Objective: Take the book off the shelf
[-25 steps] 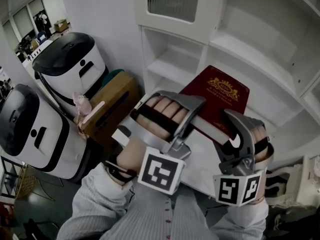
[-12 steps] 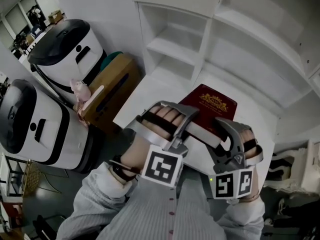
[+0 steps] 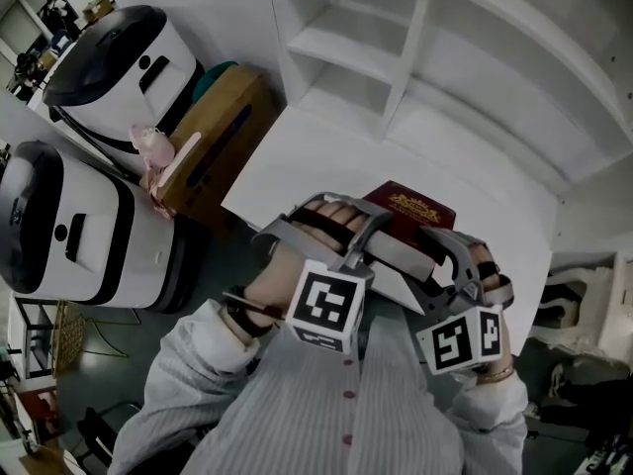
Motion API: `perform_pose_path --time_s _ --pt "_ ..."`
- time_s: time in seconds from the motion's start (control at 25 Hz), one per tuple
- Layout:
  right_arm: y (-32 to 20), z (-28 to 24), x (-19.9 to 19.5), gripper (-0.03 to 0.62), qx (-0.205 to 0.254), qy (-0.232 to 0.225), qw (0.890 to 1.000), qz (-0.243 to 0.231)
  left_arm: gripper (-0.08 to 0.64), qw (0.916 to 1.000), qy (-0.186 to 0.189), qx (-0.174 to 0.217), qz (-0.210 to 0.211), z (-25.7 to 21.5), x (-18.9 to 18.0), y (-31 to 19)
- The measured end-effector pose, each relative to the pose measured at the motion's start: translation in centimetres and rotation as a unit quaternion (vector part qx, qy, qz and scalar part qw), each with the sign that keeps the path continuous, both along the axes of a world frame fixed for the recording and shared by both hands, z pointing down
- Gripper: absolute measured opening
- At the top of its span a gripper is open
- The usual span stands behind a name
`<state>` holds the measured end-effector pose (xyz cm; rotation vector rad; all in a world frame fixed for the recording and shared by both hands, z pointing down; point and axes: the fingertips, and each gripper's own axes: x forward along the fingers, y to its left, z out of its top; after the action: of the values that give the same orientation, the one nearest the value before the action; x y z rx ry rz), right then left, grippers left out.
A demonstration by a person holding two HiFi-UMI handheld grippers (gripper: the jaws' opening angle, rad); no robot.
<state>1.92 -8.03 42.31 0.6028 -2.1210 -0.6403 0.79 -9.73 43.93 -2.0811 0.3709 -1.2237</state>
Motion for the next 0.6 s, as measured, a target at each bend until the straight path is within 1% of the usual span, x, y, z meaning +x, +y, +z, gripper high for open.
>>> perform_pose_path --time_s 0.16,0.28,0.6 --pt "0.6 1.7 -0.3 0.233 -0.038 -0.003 0.999 -0.001 0.236 0.9993 -0.001 -0.037 0.002 1.8 -0.3 0.7" --pt "1.0 2.6 -0.6 0.233 -0.056 -0.002 0.998 0.0 0.236 0.9984 -0.003 -0.056 0.002 2.8 -0.6 1.2" --pt "1.9 4.2 -1.5 0.233 -0.078 -0.001 0.997 -0.002 0.236 0.9969 -0.002 -0.079 -0.002 4.5 -1.5 2.2"
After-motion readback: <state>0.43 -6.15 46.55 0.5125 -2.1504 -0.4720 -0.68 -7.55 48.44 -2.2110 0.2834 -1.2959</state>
